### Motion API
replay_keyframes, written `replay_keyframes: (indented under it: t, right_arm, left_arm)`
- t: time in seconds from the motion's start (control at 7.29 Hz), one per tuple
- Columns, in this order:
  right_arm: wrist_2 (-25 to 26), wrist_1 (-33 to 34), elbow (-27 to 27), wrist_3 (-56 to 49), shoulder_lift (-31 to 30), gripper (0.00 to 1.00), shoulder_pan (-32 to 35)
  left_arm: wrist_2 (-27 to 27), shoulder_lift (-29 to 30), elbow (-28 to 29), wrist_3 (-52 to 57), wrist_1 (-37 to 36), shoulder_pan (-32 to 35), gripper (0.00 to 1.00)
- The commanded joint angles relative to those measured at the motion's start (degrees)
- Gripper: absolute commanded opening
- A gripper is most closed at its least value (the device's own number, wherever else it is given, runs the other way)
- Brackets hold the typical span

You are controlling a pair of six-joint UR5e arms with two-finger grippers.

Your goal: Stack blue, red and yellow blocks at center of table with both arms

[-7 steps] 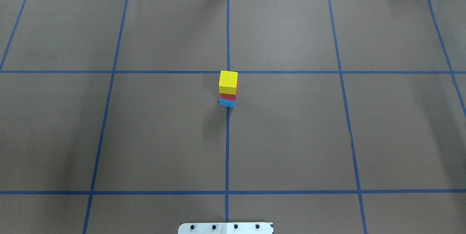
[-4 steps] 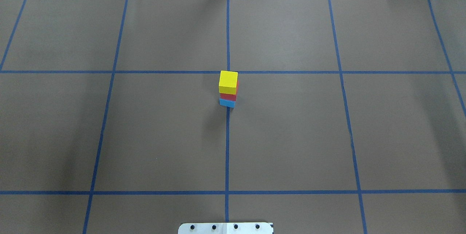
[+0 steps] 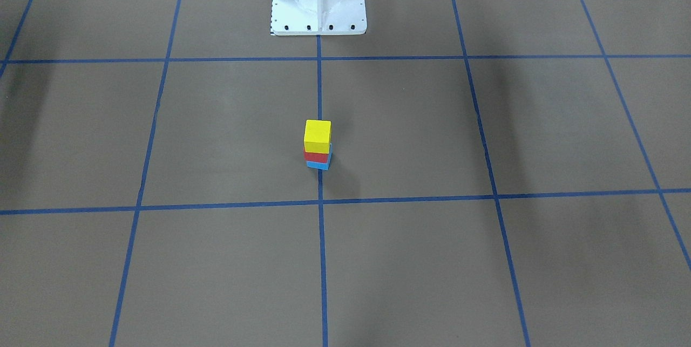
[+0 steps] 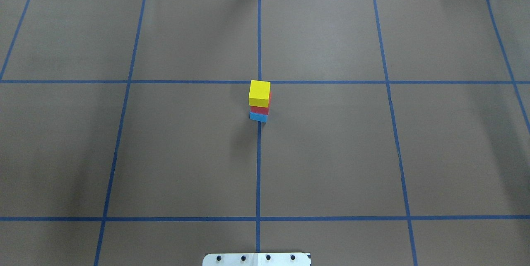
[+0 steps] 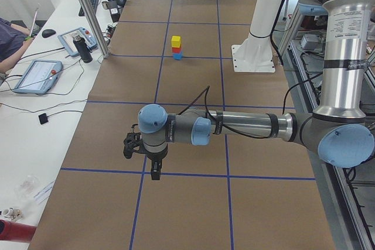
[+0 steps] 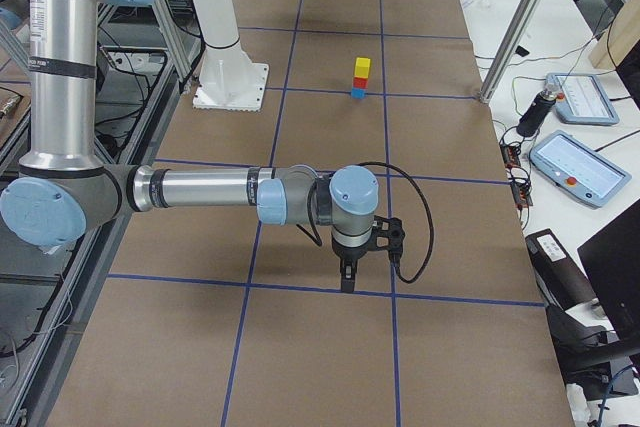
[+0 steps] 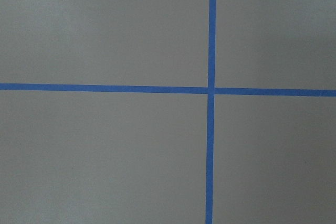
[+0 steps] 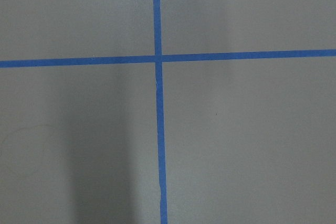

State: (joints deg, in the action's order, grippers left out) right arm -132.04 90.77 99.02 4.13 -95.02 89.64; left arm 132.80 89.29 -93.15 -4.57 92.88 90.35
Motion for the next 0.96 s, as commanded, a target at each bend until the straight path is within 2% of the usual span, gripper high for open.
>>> replay_keyframes:
  t: [0.0, 0.27, 0.55, 0.82]
  right_arm:
    - [4.0, 0.1, 0.0, -0.1, 1.0, 0.99, -1.6]
    - [4.6, 2.1, 0.1, -0.5, 1.6, 0.99, -2.0]
    - [4.6, 8.7, 0.2, -3.3, 5.2, 0.99, -1.6]
    - [4.5, 9.0, 0.0, -4.0, 5.3, 0.99, -1.6]
  left_arm:
    - [0.0, 0.0, 0.1, 0.0, -0.1, 0.0, 1.0]
    - [0.0, 0.0, 0.0, 0.0, -0.1, 0.0, 1.0]
    - [0.0, 0.0, 0.0, 0.0, -0.1, 0.0, 1.0]
    - [0.0, 0.1, 0.0, 0.0, -0.1, 0.0, 1.0]
